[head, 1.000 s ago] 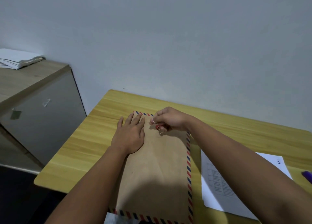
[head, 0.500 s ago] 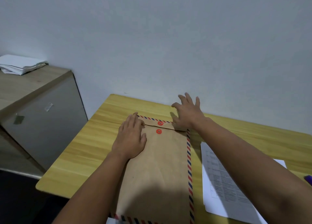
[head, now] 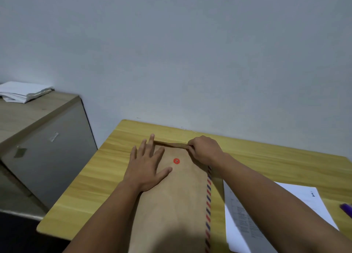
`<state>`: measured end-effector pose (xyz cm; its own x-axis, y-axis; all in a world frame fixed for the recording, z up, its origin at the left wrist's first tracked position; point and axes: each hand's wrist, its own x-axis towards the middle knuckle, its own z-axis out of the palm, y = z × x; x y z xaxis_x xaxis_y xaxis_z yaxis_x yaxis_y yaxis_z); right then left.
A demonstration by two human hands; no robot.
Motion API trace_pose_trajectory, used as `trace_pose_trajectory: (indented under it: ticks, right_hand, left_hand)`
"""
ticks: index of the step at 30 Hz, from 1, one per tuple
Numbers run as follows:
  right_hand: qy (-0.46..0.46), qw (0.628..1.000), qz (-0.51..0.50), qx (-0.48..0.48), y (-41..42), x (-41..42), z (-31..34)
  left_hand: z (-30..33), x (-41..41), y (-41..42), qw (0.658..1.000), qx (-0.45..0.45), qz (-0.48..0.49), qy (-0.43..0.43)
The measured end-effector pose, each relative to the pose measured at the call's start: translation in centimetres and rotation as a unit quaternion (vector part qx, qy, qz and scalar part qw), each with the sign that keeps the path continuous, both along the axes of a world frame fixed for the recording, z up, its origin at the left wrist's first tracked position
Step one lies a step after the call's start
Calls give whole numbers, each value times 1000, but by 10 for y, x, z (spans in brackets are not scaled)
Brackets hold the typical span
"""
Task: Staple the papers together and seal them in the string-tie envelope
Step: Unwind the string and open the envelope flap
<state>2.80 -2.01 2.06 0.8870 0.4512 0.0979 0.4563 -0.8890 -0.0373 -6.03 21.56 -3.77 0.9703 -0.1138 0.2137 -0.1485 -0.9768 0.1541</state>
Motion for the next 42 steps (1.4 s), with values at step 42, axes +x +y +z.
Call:
trace_pose_trajectory:
  ticks: [42]
  right_hand:
    - [158,792,-250,534,-94,-175,4]
  left_hand:
    - [59,-93,-181,949,-274,53,146]
